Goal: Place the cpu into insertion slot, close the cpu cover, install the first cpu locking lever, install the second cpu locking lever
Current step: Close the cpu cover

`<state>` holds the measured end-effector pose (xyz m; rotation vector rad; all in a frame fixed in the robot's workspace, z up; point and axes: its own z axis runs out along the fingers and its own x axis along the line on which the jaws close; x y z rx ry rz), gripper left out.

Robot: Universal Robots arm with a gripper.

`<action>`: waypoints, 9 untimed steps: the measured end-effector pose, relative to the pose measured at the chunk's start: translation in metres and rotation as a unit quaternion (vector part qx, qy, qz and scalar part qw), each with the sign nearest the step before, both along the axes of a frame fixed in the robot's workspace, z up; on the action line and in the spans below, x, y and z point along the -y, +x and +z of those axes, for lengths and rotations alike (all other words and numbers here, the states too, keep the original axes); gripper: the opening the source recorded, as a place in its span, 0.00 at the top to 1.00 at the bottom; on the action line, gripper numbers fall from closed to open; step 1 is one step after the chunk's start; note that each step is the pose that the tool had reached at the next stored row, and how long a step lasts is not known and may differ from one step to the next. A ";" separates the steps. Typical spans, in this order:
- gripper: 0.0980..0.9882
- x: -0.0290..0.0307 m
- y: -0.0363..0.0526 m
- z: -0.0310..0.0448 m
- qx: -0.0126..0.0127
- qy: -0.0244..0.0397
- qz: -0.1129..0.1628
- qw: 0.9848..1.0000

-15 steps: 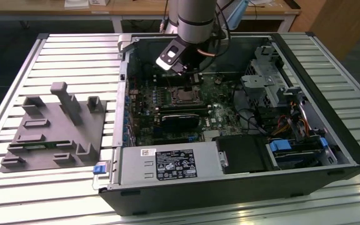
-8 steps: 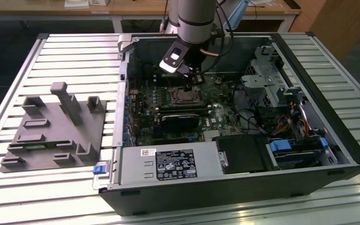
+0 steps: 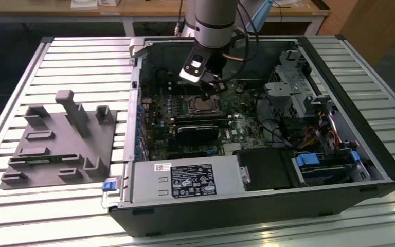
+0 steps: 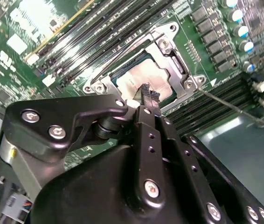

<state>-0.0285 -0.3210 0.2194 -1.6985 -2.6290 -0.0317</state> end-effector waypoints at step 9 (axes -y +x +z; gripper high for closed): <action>0.99 0.0000 0.0000 -0.0005 0.000 0.000 0.082 0.997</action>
